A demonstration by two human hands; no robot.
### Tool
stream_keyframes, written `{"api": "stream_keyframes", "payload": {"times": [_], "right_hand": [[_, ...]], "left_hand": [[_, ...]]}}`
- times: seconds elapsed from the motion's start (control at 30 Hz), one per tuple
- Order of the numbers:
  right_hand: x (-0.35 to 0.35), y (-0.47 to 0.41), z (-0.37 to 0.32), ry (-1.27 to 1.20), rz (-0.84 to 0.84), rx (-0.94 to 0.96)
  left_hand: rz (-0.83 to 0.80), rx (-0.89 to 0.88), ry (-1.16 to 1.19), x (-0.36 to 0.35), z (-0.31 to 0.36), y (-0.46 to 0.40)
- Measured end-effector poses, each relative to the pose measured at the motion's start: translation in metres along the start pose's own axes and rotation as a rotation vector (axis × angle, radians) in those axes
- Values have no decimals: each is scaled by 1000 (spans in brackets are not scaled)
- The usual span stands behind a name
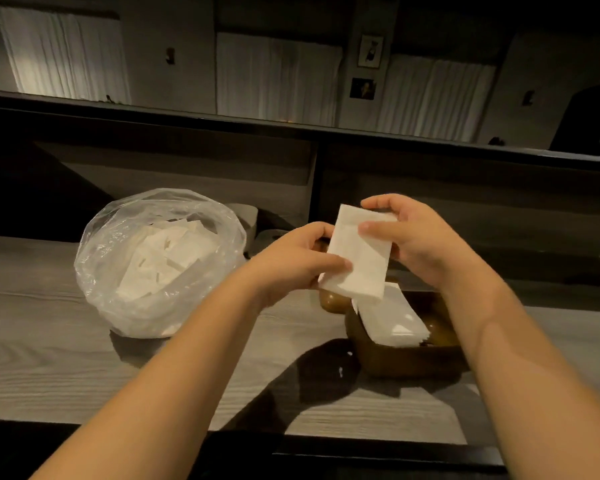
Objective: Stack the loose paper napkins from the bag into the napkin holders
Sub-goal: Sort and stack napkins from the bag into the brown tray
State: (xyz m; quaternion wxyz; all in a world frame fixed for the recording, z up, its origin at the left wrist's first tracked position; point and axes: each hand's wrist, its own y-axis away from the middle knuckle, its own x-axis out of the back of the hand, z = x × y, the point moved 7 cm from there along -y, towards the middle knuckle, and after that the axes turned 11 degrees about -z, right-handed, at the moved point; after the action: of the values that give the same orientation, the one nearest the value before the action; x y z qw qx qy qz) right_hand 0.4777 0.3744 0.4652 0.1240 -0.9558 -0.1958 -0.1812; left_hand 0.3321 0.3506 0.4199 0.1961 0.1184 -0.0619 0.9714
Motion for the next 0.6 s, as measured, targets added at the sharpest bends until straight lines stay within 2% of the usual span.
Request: {"api": "stream_keyframes", "payload": {"times": [0.07, 0.13, 0.2, 0.27, 0.37, 0.43, 0.5, 0.6], "right_hand": [[11, 7, 17, -237, 48, -86], [10, 16, 37, -289, -23, -205], [14, 24, 51, -260, -23, -242], [25, 30, 60, -244, 49, -235], [43, 36, 71, -210, 100, -261], [47, 39, 77, -60, 78, -315], [43, 39, 81, 55, 44, -360], [37, 36, 85, 101, 72, -374]], "left_hand": [[105, -52, 87, -12, 2, -11], [145, -59, 178, -26, -2, -20], [127, -35, 186, -43, -7, -27], [125, -8, 159, -53, -12, -29], [280, 9, 131, -49, -18, -26], [376, 29, 89, -45, -24, -22], [407, 44, 100, -48, -31, -20], [411, 56, 132, -55, -38, -21]]}}
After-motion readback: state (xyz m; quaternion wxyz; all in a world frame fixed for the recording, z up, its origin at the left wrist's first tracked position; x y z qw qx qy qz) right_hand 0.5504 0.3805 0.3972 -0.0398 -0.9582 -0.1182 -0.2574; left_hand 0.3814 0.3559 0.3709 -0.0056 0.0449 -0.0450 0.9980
